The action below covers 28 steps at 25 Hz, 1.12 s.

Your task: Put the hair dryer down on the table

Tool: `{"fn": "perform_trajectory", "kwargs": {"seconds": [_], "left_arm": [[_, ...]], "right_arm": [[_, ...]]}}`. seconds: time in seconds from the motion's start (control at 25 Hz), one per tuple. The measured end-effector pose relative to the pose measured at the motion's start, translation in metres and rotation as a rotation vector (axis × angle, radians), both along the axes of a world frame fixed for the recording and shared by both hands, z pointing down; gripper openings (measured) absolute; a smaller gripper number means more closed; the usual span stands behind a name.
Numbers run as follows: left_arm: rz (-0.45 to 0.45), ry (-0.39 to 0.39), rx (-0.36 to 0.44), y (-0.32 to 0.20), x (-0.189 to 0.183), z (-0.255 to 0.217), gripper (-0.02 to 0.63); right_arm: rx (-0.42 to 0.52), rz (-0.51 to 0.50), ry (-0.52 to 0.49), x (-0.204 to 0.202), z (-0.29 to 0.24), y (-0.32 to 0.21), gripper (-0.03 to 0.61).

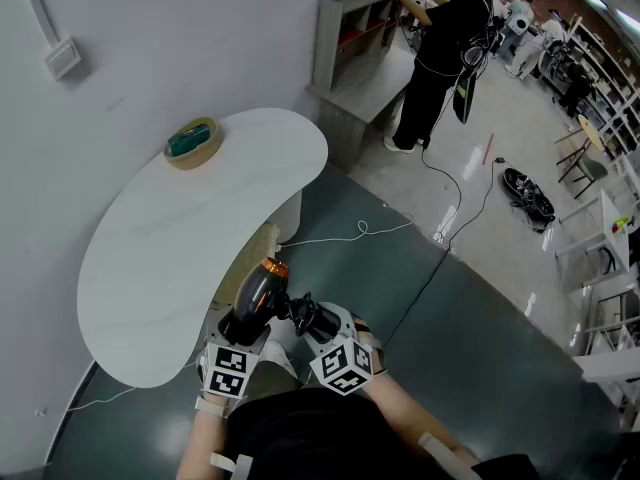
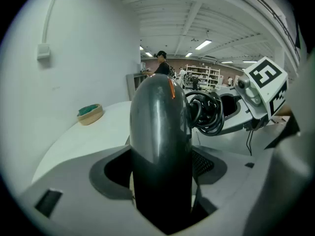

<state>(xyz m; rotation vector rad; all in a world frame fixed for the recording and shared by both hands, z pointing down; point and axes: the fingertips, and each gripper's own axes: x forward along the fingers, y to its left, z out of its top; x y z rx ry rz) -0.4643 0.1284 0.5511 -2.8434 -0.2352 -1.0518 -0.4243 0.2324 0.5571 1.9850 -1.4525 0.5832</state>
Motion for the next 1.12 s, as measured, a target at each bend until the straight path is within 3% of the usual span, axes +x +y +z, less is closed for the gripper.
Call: {"fn": "perform_trajectory", "kwargs": {"seconds": [0.68,0.92,1.12], "left_arm": [[0.158,0.022,-0.031,-0.068,0.099,0.001,0.337],[0.154,0.01,-0.038,-0.081,0.136,0.009,0.337],[0.113,-0.005,-0.026,-0.082,0.188,0.016,0.337]], "right_arm": [[-0.046,0.186,0.002,0.082,0.0,-0.061,0.235],[-0.052,0.179,-0.003,0.119,0.005,-0.074,0.235],[-0.043,0.132,0.001,0.176,0.011,-0.076,0.235]]}}
